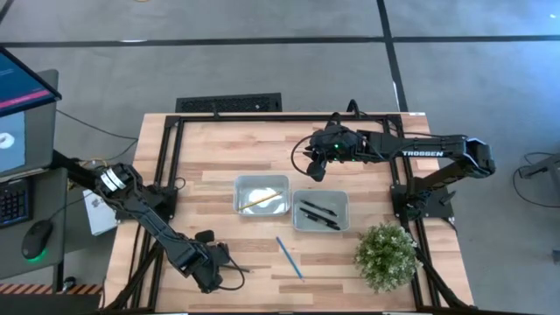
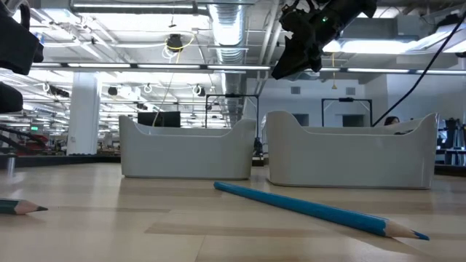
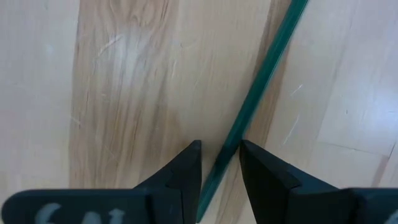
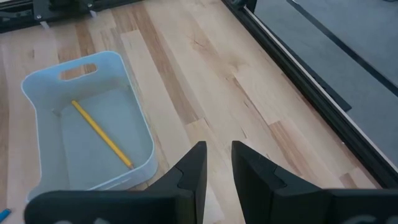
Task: Sort pens & pencils
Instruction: Put the green pencil into the left gray bin
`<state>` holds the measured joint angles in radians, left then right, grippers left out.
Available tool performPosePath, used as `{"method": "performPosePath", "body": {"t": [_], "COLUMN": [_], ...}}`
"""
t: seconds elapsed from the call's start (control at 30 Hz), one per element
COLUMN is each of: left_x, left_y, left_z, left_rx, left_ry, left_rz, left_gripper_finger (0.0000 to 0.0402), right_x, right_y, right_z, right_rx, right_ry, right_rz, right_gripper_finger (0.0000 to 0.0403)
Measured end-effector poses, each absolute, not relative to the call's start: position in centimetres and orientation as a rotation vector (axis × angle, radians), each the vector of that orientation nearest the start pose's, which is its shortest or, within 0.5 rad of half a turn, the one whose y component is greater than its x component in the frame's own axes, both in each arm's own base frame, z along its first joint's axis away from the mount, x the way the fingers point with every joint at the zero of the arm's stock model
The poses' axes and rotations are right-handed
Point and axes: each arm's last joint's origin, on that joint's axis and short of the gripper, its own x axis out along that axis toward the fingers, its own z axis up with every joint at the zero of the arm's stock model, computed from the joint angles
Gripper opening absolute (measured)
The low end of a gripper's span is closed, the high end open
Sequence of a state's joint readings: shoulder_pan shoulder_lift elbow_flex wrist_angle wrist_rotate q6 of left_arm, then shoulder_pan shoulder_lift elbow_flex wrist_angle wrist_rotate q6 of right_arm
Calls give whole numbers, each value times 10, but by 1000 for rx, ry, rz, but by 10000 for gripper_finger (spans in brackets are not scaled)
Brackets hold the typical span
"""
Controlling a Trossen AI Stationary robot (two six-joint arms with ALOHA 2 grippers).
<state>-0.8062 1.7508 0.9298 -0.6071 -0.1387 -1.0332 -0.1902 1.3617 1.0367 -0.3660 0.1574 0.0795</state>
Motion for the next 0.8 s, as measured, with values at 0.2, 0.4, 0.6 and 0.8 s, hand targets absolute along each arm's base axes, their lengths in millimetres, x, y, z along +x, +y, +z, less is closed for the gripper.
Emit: {"method": "performPosePath", "body": {"t": [0.2, 0.4, 0.6, 0.8], "left_x": [205, 204, 204, 204], "left_y": [-208, -208, -207, -207], "left_z": [129, 129, 129, 129], "left_rx": [-195, -187, -182, -179], "left_ry": [1367, 1384, 1382, 1378], "left_rz": [151, 134, 138, 140], "left_gripper_finger": [96, 69, 32, 11], "right_x": [285, 285, 285, 285], "right_y": [-59, -59, -59, -59], "right_z": [279, 279, 279, 279], "right_rx": [87, 87, 87, 86], "right_ry": [681, 681, 681, 681], "right_rz": [-361, -361, -361, -361], "right_gripper_finger": [95, 95, 95, 95]}}
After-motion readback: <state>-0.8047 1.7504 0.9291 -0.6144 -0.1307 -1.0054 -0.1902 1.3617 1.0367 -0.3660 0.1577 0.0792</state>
